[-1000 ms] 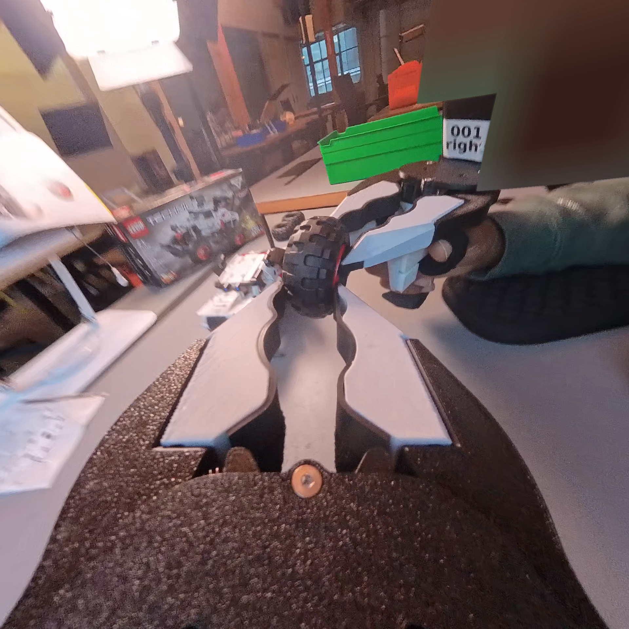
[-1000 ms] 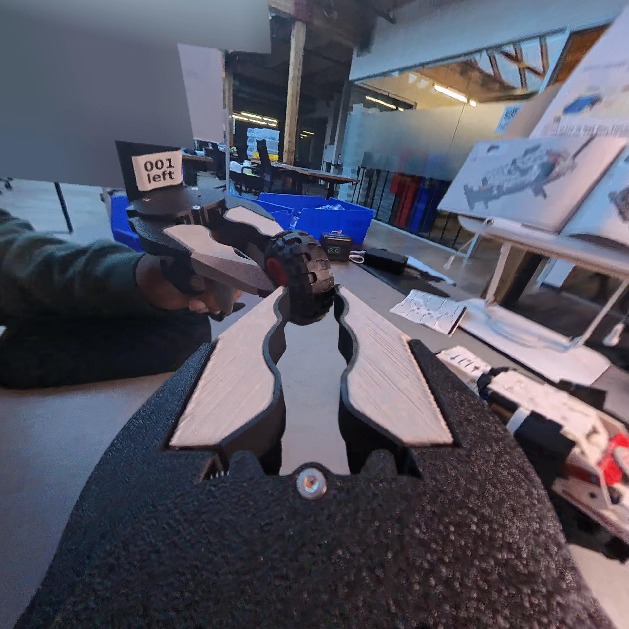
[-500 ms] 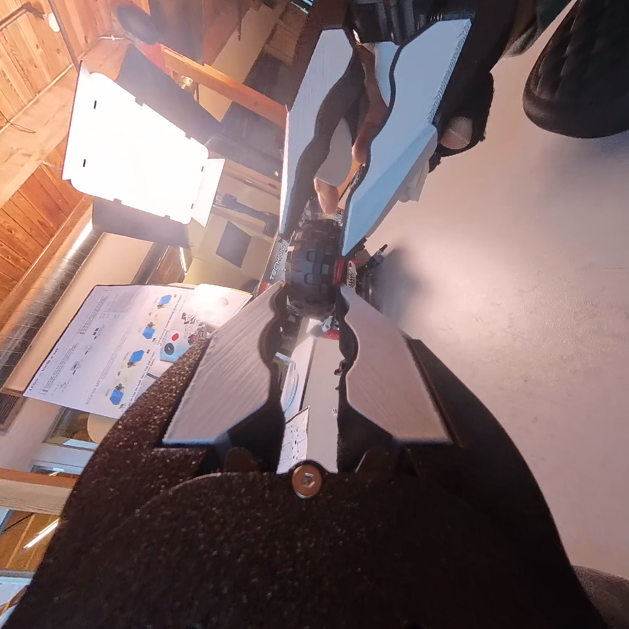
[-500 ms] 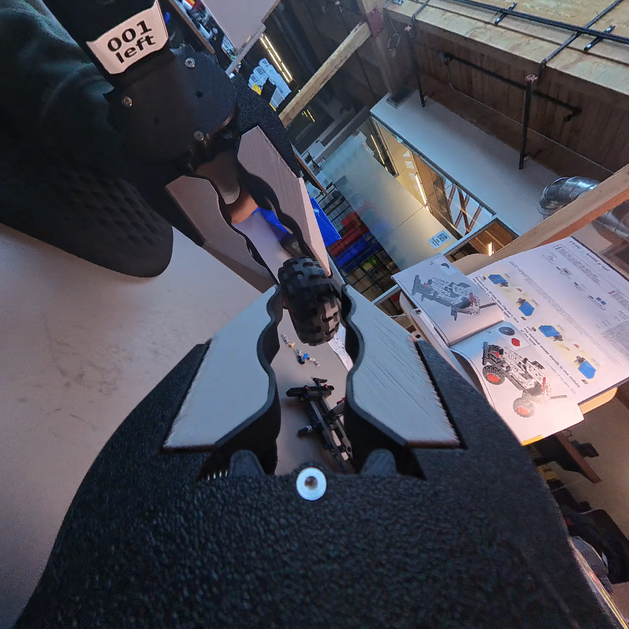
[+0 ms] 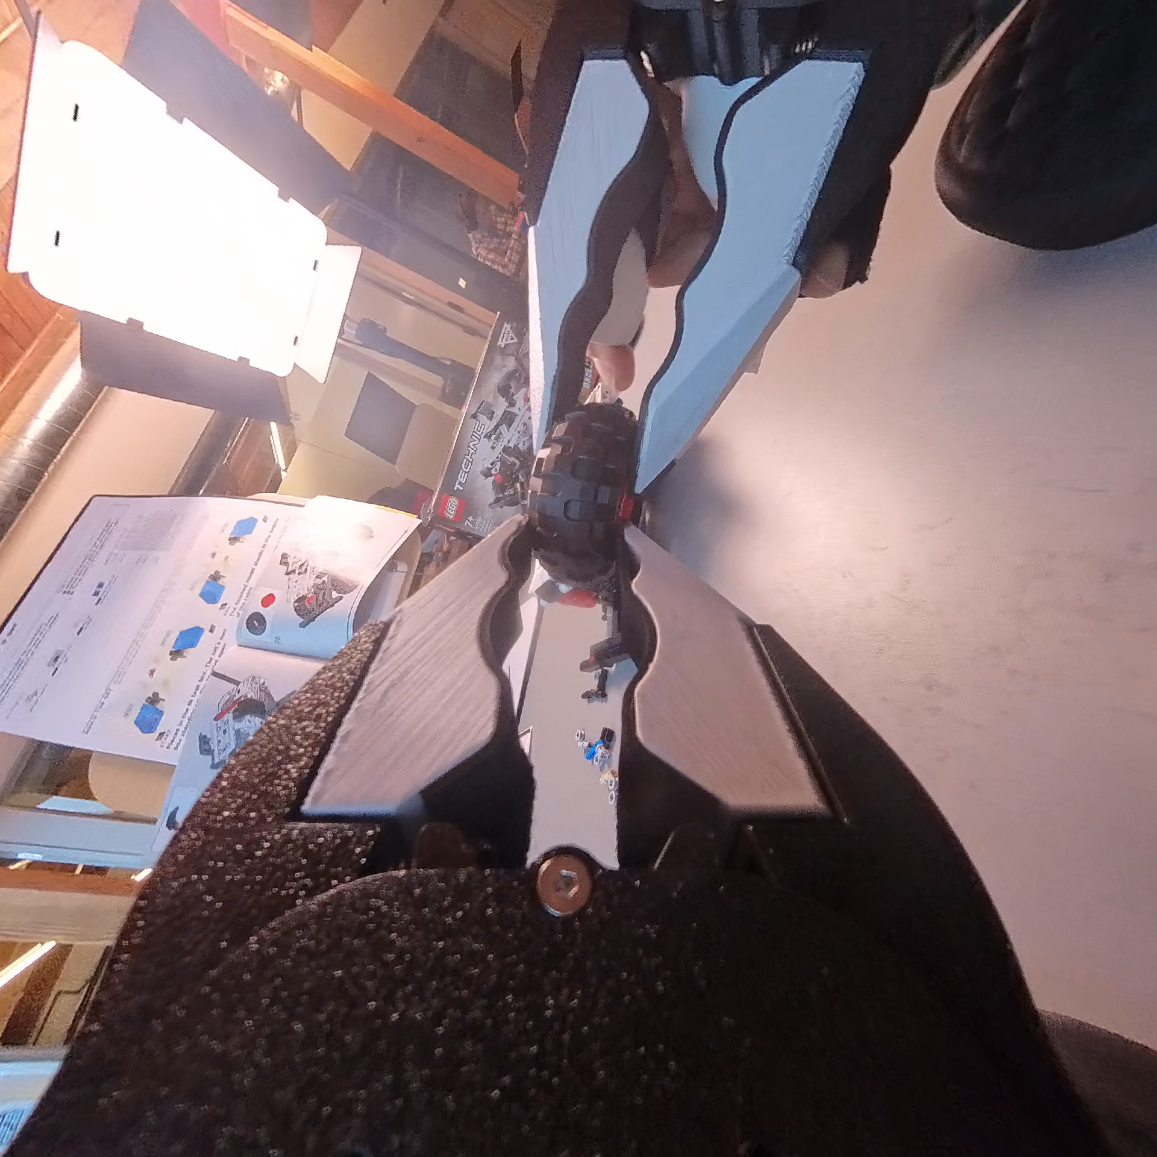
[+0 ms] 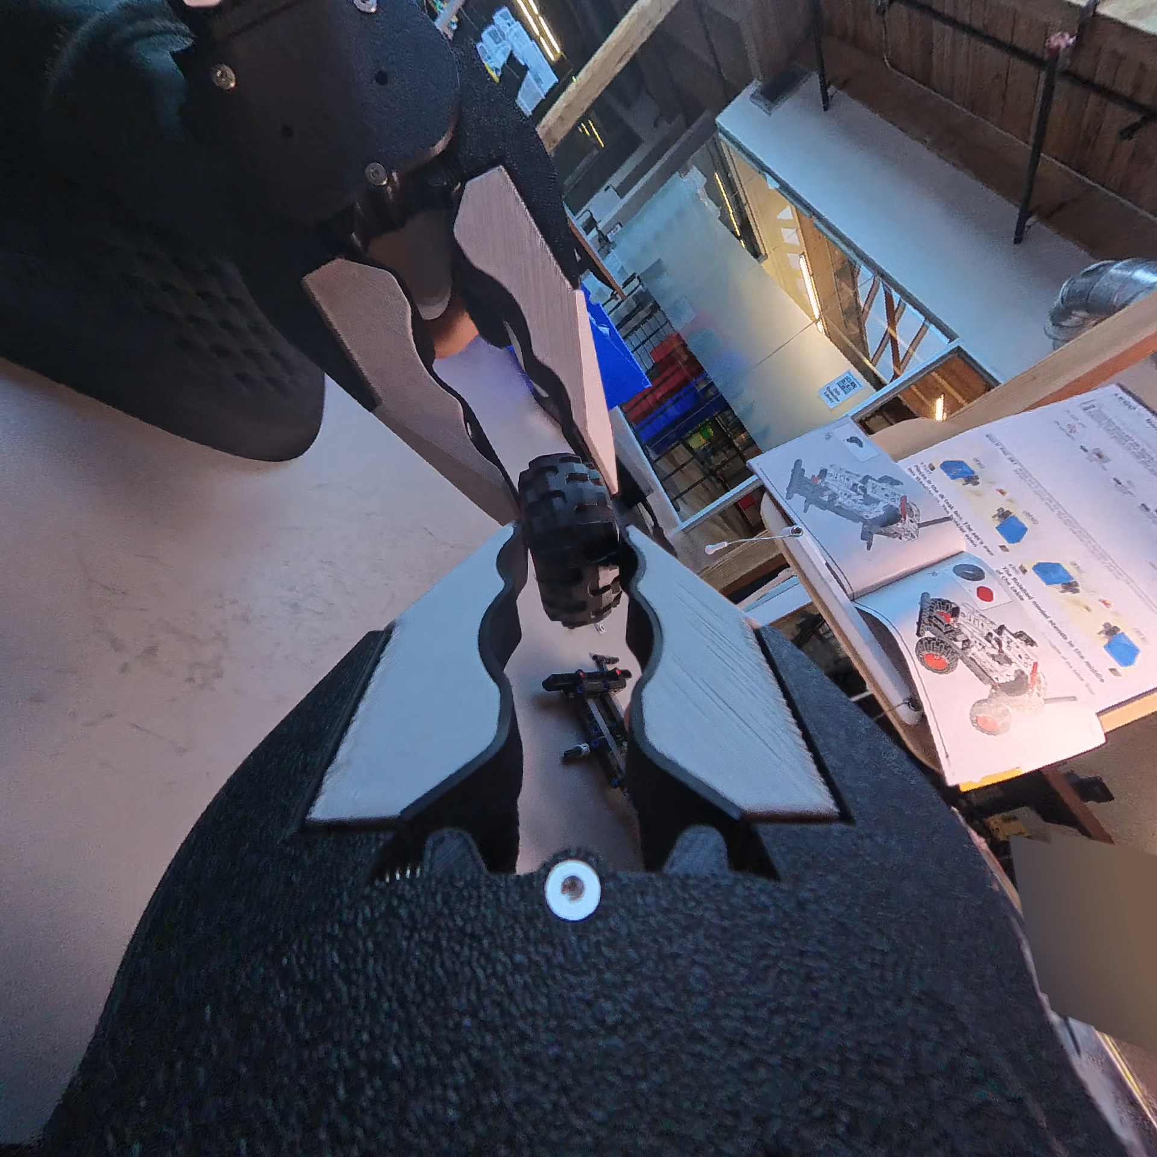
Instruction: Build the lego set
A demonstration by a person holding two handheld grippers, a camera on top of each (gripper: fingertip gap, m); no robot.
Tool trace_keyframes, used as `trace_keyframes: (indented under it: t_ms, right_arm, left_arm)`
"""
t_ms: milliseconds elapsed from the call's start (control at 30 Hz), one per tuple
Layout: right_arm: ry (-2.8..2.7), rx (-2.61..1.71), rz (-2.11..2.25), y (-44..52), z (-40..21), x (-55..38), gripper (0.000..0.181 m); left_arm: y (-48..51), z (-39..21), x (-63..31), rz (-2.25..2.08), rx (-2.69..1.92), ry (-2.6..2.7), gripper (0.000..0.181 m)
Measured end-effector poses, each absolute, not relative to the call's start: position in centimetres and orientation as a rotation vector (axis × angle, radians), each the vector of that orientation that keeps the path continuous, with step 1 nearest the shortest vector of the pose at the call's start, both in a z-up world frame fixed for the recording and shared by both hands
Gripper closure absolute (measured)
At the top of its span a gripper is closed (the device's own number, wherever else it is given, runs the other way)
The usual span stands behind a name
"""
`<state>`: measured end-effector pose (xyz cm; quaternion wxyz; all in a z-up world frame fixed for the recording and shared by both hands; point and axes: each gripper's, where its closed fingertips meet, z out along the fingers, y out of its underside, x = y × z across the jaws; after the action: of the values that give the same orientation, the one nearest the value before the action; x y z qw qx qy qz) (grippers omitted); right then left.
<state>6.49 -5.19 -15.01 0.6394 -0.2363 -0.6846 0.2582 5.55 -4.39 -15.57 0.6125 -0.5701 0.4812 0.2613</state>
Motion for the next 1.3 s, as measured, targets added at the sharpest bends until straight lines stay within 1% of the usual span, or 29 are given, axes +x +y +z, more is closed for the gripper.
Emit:
trace_keyframes:
  t_ms: [333, 667, 833, 900, 1033, 1133, 1233, 1300]
  right_arm:
    - [-1.454, -0.780, 0.875, -4.6, -13.3, 6.2, 0.157]
    - [-1.424, -0.928, 1.184, -4.9, -12.9, 6.4, 0.160]
    - [-1.472, -1.064, 1.276, -4.1, -14.7, 5.9, 0.157]
    - [-1.437, -1.130, 1.334, -3.5, -14.7, 5.8, 0.157]
    - [-1.342, -1.301, 1.521, -2.3, -14.6, 5.9, 0.156]
    - [-1.293, -1.369, 1.626, -2.1, -14.5, 5.8, 0.156]
    - [-1.261, -1.410, 1.714, -2.3, -14.4, 5.7, 0.156]
    - [-1.233, -1.387, 1.793, -2.6, -13.7, 5.9, 0.154]
  left_arm:
    - [-4.7, -13.7, 5.2, 0.411, -1.461, 0.978, 0.164]
    - [-5.7, -13.0, 5.8, -0.068, -1.568, 0.891, 0.167]
    - [-5.2, -15.1, 5.3, -0.422, -1.658, 0.770, 0.158]
    - [-5.0, -15.0, 4.7, -0.571, -1.668, 0.678, 0.155]
    - [-4.5, -14.4, 3.4, -0.839, -1.688, 0.478, 0.130]
    - [-4.4, -13.9, 3.6, -1.018, -1.662, 0.379, 0.118]
    - [-4.4, -14.1, 4.4, -1.107, -1.668, 0.346, 0.116]
    - [-4.3, -14.5, 5.0, -1.115, -1.692, 0.342, 0.122]
